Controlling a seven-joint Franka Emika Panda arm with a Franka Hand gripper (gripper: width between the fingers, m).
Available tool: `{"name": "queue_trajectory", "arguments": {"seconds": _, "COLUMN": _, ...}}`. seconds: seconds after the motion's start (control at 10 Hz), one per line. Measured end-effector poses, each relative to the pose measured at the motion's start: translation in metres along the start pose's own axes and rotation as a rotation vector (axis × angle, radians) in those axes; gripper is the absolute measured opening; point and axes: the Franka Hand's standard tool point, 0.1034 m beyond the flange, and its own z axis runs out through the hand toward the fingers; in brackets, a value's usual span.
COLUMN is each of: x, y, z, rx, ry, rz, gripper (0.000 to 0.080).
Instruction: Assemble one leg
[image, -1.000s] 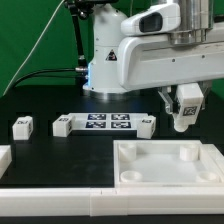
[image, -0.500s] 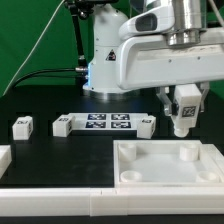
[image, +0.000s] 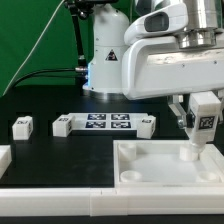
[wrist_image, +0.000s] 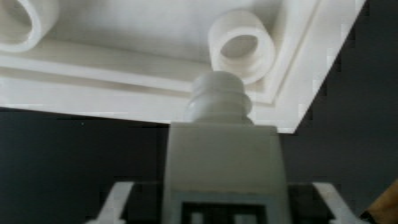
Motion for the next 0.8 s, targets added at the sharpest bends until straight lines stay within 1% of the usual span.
{"name": "queue_trajectory", "arguments": {"seconds": 0.3, "x": 0.002, "y": 0.001, "z": 0.001, "rx": -0.004, "ry": 0.024, "rz": -0.001, "gripper": 0.0291}}
{"name": "queue_trajectory", "arguments": {"seconds": 0.4, "x": 0.004, "y": 0.002, "z": 0.001, "rx": -0.012, "ry": 0.065, "rz": -0.002, "gripper": 0.0291}}
{"name": "queue_trajectory", "arguments": {"seconds": 0.5, "x": 0.001, "y": 0.001, "z": 0.005, "rx": -0.013, "ry": 0.077, "rz": -0.002, "gripper": 0.0291}}
{"name": "queue_trajectory", "arguments": {"seconds": 0.6, "x": 0.002, "y": -0.001, "z": 0.014, "rx": -0.016, "ry": 0.117, "rz": -0.003, "gripper": 0.0291}}
{"name": "queue_trajectory", "arguments": {"seconds": 0.7, "x": 0.003, "y": -0.004, "z": 0.02, "rx": -0.012, "ry": 0.115, "rz": -0.004, "gripper": 0.0291}}
{"name": "queue_trajectory", "arguments": {"seconds": 0.8, "x": 0.006, "y": -0.003, "z": 0.021, "rx": -0.018, "ry": 0.148, "rz": -0.006, "gripper": 0.0291}}
